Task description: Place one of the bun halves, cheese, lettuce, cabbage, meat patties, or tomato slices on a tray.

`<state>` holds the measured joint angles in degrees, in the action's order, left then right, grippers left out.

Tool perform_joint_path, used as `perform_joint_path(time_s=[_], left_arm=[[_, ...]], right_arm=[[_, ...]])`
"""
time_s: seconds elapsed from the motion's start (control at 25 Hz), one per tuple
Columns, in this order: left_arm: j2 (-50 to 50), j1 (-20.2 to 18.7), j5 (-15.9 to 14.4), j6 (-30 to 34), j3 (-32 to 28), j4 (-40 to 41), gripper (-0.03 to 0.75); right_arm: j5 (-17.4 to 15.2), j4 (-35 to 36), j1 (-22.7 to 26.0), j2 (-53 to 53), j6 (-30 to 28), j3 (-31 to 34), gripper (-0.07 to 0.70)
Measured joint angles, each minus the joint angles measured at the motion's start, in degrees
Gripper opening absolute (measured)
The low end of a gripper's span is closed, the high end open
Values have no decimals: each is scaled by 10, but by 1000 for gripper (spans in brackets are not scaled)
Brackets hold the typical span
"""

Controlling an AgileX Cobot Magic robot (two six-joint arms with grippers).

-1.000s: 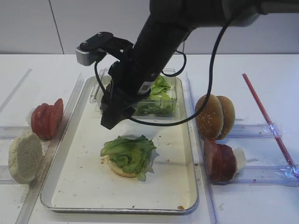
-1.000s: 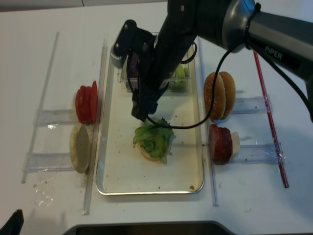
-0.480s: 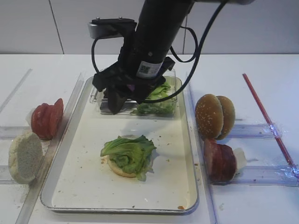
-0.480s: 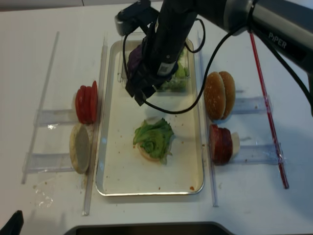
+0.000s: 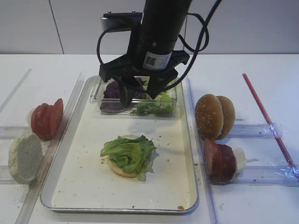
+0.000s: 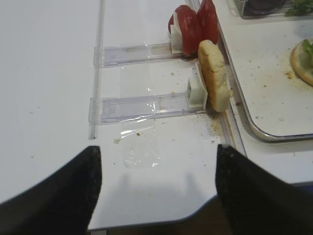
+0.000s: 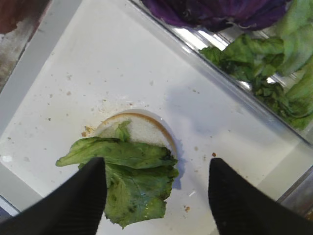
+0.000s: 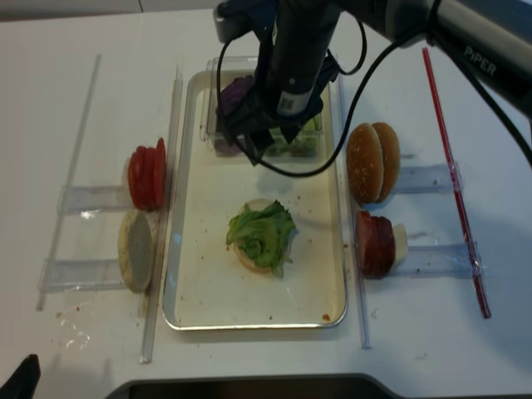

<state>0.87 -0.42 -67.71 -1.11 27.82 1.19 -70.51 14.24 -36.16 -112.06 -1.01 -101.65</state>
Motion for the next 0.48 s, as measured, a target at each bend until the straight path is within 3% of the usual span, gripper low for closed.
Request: perform_joint_path(time_s=[0.2,0.48], left_arm=[[0,0,0,0,0,0,453],[0,0,0,0,0,0,453]], right_arm=[[-2,5,19,12,-5,0,472],[-2,18,103,25,-31,0,472]])
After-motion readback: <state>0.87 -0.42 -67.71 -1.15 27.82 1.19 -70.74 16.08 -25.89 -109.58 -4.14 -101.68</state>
